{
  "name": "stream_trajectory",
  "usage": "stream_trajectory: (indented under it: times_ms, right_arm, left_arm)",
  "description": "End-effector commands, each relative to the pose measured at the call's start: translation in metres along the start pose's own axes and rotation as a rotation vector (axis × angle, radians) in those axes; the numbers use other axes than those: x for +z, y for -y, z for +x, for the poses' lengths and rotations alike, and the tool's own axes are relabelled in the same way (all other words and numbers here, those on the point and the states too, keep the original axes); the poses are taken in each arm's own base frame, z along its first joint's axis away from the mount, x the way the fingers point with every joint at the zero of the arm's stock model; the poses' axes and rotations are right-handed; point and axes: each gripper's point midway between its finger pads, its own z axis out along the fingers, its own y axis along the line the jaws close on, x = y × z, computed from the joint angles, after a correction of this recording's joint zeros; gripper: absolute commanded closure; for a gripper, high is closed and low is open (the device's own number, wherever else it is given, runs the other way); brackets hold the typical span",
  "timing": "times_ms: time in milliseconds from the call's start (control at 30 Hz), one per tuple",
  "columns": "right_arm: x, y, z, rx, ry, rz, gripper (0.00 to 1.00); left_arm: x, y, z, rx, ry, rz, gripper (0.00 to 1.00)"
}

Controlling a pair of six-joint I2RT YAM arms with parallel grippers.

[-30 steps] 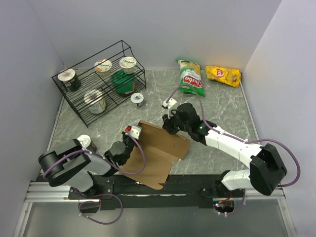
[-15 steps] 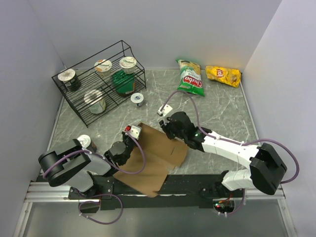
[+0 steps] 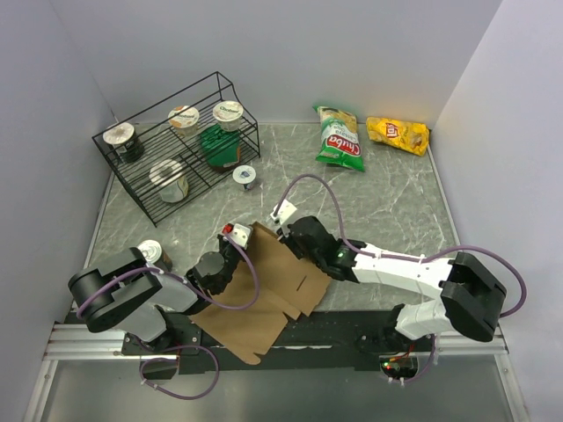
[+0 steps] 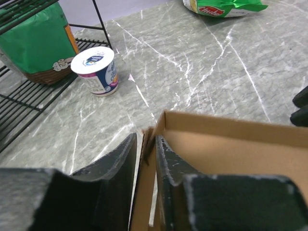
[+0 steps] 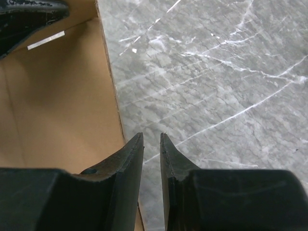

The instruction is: Fold the paper box

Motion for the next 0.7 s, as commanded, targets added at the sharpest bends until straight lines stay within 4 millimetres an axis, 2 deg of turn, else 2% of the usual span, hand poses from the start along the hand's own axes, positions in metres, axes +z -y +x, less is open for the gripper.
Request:
stream_trajectory:
  times_ms: [0,100,167,233,267,333,367,400,433,467,533,567,600,633,667]
  right_arm:
    - [0.001,0.000,-0.008,-0.028,0.045,0.034,0.72]
    - [0.000,0.000,-0.009,-0.030,0.051,0.033,0.72]
    - [0.000,0.000,-0.009,-0.028,0.051,0.033,0.72]
    - [0.000,0.001,-0.008,-0.026,0.045,0.042,0.72]
    - [-0.001,0.000,-0.008,-0.023,0.044,0.035,0.72]
    - [-0.001,0.002,-0.008,0.010,0.034,0.019,0.70]
    - [0.000,0.002,-0.007,0.029,0.021,-0.002,0.66]
    - [-0.001,0.001,-0.001,0.059,-0.014,-0.030,0.65]
    - [0.000,0.002,-0.003,0.092,-0.017,-0.075,0.63]
    - [-0.001,-0.002,-0.003,0.102,-0.020,-0.113,0.56]
    - [-0.002,0.000,-0.001,0.141,-0.030,-0.163,0.44]
    - [-0.003,-0.010,-0.001,0.163,-0.037,-0.247,0.34]
    - [-0.004,-0.009,0.001,0.182,-0.048,-0.275,0.31]
    - [-0.003,-0.012,0.004,0.210,-0.065,-0.314,0.29]
    - [-0.003,-0.011,0.007,0.251,-0.076,-0.357,0.28]
  left_arm:
    - [0.009,0.006,-0.046,-0.116,0.158,0.014,0.71]
    - [0.011,0.011,-0.043,-0.111,0.143,0.033,0.76]
    - [0.012,0.015,-0.040,-0.107,0.128,0.050,0.87]
    - [0.012,0.016,-0.039,-0.108,0.120,0.056,0.88]
    - [0.012,0.019,-0.042,-0.120,0.123,0.075,0.83]
    - [0.014,0.028,-0.031,-0.111,0.057,0.133,0.66]
    - [0.024,0.024,-0.034,-0.193,0.034,0.134,0.59]
    - [0.021,0.034,-0.022,-0.201,-0.053,0.220,0.56]
    - [0.024,0.032,-0.024,-0.232,-0.064,0.233,0.52]
    - [0.026,0.023,-0.031,-0.272,-0.058,0.236,0.43]
    - [0.020,0.026,-0.024,-0.293,-0.116,0.294,0.35]
    - [0.021,0.019,-0.030,-0.318,-0.119,0.286,0.26]
    - [0.021,0.018,-0.029,-0.333,-0.141,0.291,0.22]
    - [0.018,0.015,-0.018,-0.356,-0.204,0.299,0.17]
    - [0.018,0.014,-0.021,-0.371,-0.209,0.303,0.14]
